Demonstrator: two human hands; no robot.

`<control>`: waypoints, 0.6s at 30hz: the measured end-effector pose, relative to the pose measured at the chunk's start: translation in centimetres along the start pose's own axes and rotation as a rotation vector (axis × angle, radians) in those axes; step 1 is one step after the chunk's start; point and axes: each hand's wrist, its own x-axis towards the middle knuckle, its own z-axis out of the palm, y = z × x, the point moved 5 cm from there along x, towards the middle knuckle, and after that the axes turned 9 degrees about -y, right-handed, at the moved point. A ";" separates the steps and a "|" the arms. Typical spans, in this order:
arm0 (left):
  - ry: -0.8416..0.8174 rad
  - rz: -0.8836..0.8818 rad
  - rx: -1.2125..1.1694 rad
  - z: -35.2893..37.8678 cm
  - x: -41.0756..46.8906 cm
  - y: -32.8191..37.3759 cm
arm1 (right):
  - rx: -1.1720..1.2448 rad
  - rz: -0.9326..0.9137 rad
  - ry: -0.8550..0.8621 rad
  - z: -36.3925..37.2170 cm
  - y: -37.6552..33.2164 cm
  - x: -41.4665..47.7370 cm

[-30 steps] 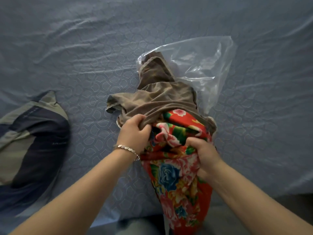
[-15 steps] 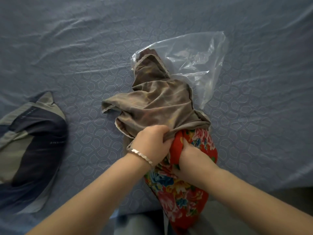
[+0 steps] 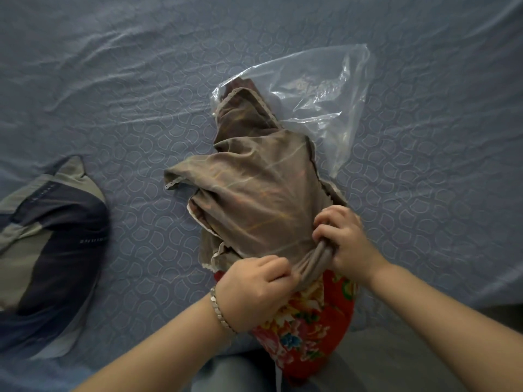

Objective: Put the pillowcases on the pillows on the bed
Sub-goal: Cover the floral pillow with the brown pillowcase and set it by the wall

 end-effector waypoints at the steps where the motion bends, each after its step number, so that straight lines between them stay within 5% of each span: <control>1: -0.018 0.026 0.036 0.1 -0.2 -0.2 | -0.085 -0.053 -0.002 -0.1 0.8 0.3; 4: -0.091 -0.024 0.220 0.4 -1.3 -2.1 | -0.308 -0.068 0.000 -1.1 2.0 1.4; 9: -0.221 -0.517 0.391 0.3 -4.9 -7.8 | -0.426 0.027 0.131 -1.2 1.6 0.0; 12: -0.809 -0.714 0.101 4.4 -8.1 -6.7 | -0.507 0.118 0.037 2.2 0.9 -2.7; 14: -1.063 -0.894 -0.303 5.9 -9.3 -5.7 | -0.457 0.390 -0.140 3.6 0.7 -3.4; 16: -0.881 -1.089 -0.771 5.6 -9.0 -7.7 | -0.316 0.650 -0.211 4.0 -0.8 -3.5; 18: -0.321 -1.334 -1.047 3.8 -8.7 -11.7 | -0.233 0.717 -0.121 3.9 -4.0 -2.9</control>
